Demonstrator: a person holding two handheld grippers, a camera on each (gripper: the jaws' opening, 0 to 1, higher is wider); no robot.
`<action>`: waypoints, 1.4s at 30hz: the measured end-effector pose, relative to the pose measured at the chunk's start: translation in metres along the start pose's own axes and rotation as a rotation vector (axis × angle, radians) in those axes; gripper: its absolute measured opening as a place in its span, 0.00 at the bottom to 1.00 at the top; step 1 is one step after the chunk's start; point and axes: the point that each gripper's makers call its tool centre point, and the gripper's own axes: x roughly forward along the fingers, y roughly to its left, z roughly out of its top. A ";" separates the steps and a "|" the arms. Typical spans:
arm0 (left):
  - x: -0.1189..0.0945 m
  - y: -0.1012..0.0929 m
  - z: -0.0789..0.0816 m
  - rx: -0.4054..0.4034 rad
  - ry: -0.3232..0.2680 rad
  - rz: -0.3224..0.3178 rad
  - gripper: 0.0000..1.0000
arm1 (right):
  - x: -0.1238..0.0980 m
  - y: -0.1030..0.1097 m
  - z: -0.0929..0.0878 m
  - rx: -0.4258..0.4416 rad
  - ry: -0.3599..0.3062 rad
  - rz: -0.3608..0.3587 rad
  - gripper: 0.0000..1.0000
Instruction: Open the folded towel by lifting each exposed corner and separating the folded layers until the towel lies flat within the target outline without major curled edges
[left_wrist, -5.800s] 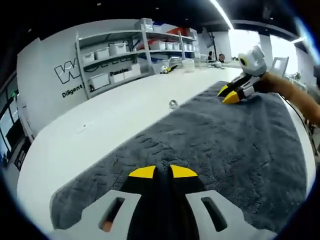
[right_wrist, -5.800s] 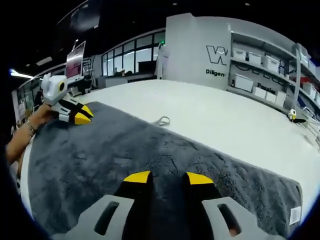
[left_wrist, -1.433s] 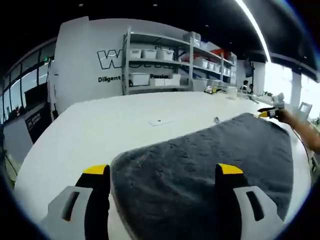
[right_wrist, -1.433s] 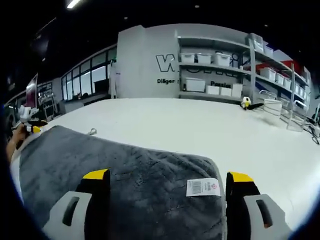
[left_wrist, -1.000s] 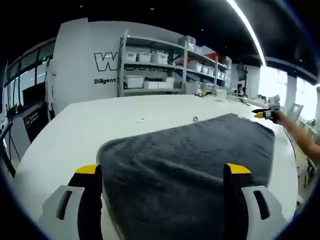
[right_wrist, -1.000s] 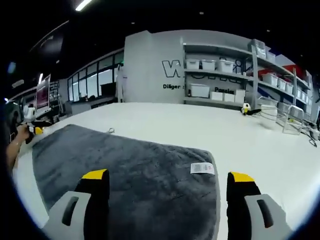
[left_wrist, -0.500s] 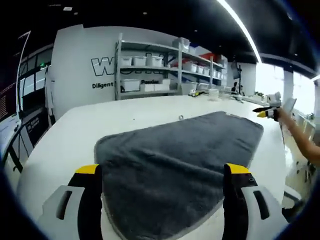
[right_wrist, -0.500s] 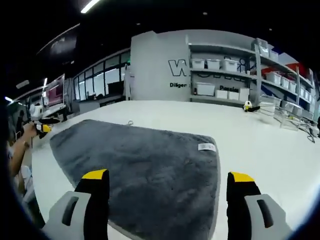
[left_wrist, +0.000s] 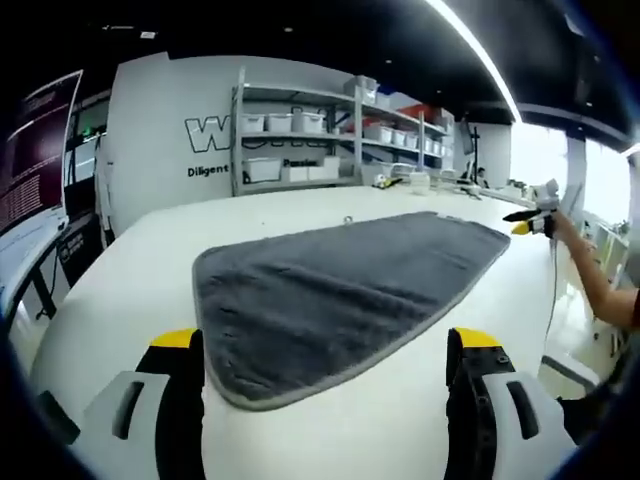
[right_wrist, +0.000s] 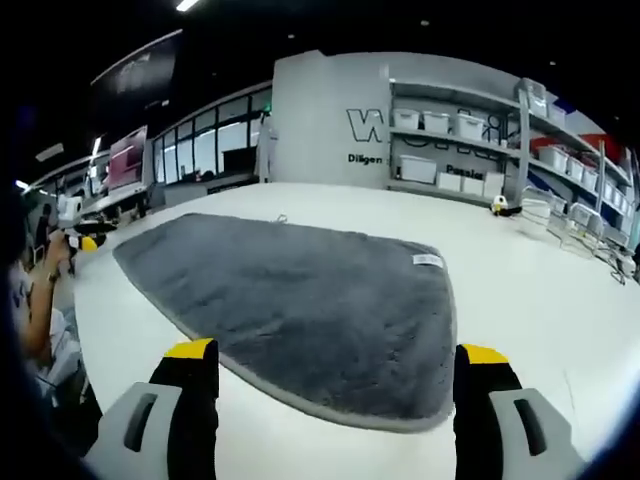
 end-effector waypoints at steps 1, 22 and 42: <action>-0.003 -0.002 -0.002 0.004 0.000 -0.001 0.99 | -0.001 0.001 -0.003 -0.001 0.003 -0.009 0.99; -0.008 -0.028 -0.030 -0.013 0.029 -0.037 0.98 | -0.022 0.017 -0.016 -0.047 -0.011 0.009 0.99; -0.009 -0.032 -0.025 -0.059 -0.008 -0.047 0.95 | -0.022 0.020 -0.015 -0.030 -0.011 0.031 0.99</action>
